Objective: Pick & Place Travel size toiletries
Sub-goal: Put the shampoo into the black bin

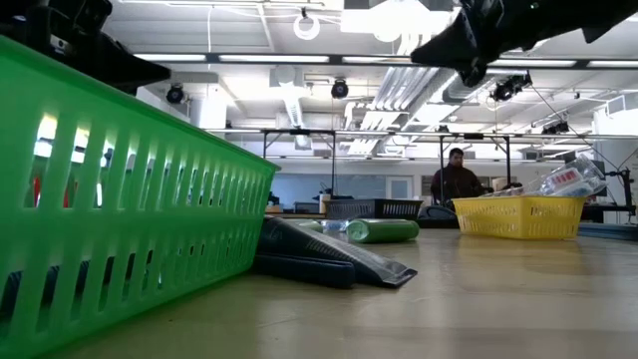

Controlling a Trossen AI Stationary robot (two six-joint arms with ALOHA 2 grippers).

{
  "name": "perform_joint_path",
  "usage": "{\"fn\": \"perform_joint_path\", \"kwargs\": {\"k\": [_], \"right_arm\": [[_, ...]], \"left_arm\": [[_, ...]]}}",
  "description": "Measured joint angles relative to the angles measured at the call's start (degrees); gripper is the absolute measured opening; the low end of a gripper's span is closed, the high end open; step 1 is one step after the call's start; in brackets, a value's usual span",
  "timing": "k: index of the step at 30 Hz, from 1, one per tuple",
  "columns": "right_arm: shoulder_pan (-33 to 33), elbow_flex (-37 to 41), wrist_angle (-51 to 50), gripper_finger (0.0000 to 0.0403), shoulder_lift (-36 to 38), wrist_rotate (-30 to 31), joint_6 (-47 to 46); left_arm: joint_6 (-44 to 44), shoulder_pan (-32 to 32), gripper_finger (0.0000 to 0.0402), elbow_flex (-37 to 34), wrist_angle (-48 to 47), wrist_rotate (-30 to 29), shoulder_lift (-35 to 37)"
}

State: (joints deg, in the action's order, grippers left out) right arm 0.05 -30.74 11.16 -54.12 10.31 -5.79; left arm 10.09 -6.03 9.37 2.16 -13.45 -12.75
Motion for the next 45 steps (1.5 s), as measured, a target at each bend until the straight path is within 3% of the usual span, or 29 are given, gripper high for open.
{"fn": "perform_joint_path", "kwargs": {"k": [7, 23, 35, 40, 45], "right_arm": [[-0.07, -6.96, -2.09, 0.0002, -10.08, 0.08, 3.43], [0.34, -29.27, -40.36, 0.0003, -27.51, 3.20, 1.10], [0.34, -32.30, -40.77, 0.0006, -33.67, 4.40, 2.23], [1.05, -32.30, -40.41, 0.0052, -33.65, 4.81, 2.31], [1.30, -32.30, -39.95, 0.0145, -33.72, 4.75, 2.38]], "left_arm": [[-3.23, 0.01, 0.0000, 0.00, 0.91, -0.09, 0.00], [-4.42, -0.01, 0.0000, 0.00, 0.66, -0.13, -0.02], [-4.39, 0.01, 0.0000, 0.00, -2.77, -0.13, -0.14], [-4.39, 0.01, 0.0000, 0.00, -2.64, -0.13, -0.13], [-4.39, 0.01, 0.0000, 0.00, -2.48, -0.11, -0.13]]}}
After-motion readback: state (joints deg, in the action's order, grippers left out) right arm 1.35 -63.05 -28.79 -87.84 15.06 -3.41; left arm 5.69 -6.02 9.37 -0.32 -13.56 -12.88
